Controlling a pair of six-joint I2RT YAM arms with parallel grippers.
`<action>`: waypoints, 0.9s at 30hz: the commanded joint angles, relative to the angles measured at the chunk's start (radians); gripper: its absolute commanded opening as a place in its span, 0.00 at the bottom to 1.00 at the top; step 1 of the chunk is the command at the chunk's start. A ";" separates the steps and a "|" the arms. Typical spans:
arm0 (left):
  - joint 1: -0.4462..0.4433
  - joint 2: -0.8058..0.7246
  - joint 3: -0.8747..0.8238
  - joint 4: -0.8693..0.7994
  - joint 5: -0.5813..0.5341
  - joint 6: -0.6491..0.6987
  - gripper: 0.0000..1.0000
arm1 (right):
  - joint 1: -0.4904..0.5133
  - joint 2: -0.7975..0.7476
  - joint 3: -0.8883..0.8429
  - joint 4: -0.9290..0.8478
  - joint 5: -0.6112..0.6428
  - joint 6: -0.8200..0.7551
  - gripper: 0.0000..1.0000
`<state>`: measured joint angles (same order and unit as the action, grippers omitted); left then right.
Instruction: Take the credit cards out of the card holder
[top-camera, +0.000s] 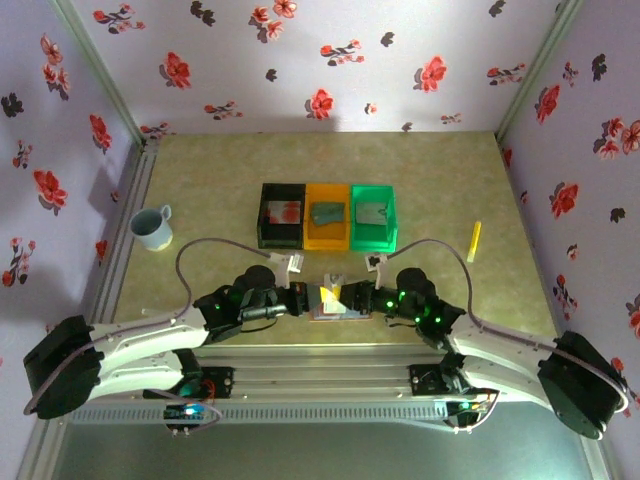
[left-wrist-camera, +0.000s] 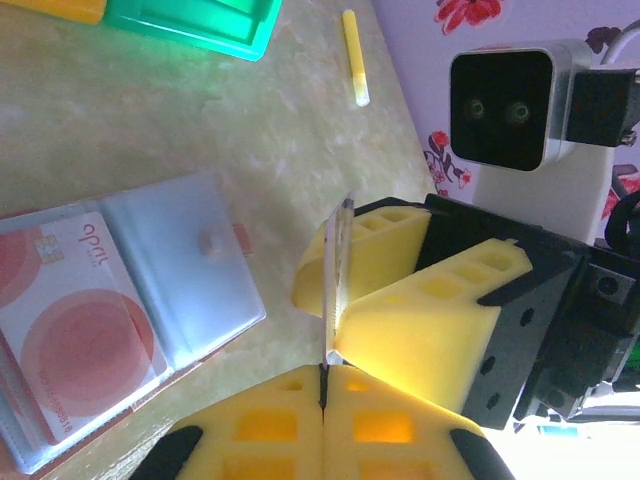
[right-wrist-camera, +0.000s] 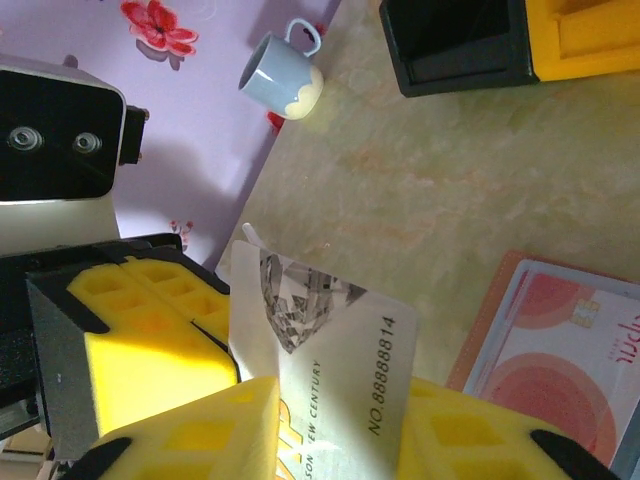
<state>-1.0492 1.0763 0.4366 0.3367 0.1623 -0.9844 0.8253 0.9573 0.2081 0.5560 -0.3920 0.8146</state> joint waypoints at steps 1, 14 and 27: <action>0.005 0.011 0.025 0.042 0.013 0.004 0.00 | 0.011 -0.025 -0.008 0.053 -0.042 -0.006 0.26; 0.005 0.033 0.037 0.044 0.017 0.003 0.06 | 0.014 -0.033 -0.022 0.082 -0.062 -0.002 0.02; 0.003 -0.051 -0.036 0.089 0.013 -0.039 0.35 | 0.014 -0.174 -0.021 -0.007 0.111 0.019 0.00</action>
<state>-1.0420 1.0451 0.4335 0.3492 0.1692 -0.9958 0.8333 0.8185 0.1886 0.5781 -0.3515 0.8219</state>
